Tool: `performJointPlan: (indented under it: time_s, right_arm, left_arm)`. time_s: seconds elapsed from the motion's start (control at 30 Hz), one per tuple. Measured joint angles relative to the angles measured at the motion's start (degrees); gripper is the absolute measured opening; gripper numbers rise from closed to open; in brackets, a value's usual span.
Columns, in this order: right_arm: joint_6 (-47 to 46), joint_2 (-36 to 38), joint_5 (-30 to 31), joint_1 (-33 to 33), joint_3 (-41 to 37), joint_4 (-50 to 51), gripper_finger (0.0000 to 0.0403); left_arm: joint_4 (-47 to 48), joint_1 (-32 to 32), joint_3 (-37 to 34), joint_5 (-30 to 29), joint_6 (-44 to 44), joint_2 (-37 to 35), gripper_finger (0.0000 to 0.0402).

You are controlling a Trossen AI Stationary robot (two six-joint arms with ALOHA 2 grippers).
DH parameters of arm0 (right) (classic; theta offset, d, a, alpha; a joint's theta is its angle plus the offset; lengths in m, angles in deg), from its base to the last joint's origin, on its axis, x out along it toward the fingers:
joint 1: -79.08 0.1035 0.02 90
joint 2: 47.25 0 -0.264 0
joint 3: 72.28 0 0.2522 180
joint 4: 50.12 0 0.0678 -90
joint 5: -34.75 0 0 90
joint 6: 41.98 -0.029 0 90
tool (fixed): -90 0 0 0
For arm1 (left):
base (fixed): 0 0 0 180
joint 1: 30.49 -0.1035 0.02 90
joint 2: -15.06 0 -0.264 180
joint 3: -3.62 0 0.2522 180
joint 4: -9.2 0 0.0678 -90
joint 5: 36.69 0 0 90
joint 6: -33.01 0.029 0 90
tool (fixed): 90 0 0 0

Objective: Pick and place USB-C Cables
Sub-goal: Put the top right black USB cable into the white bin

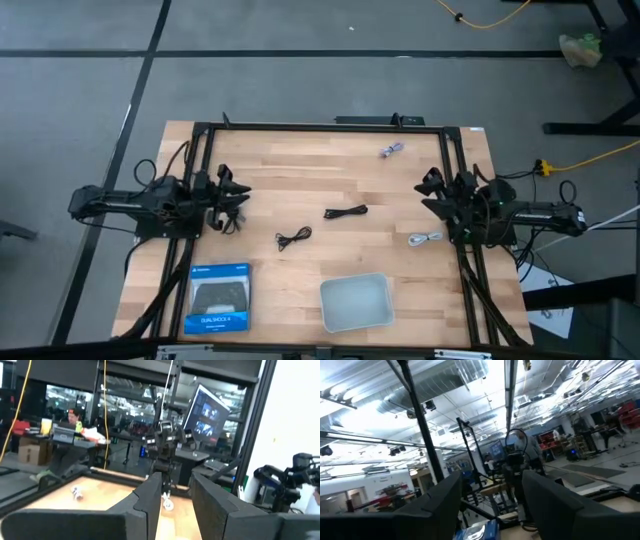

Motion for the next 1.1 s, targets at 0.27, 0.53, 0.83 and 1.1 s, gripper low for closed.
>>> performJointPlan:
  time_s: [0.27, 0.53, 0.83, 1.1]
  right_arm:
    - [7.2, -6.7, -1.4, 0.0, 8.9, 2.8, 0.0214]
    - [10.7, -20.3, 0.2, 0.0, 23.7, 28.5, 0.0214]
    - [13.3, -32.2, 6.0, -0.1, 30.1, 38.9, 0.0214]
    - [16.4, -41.4, 6.7, -0.1, 30.7, 46.4, 0.0214]
  left_arm:
    - [0.1, 0.0, 0.0, -0.8, 0.0, 3.8, 0.0099]
    - [0.1, 0.0, 0.0, -1.3, -0.1, 4.2, 0.0099]
    - [0.3, 0.0, 0.0, -1.3, -0.1, 4.2, 0.0099]
    - [0.6, 0.0, 0.0, -1.3, 0.0, 4.2, 0.0099]
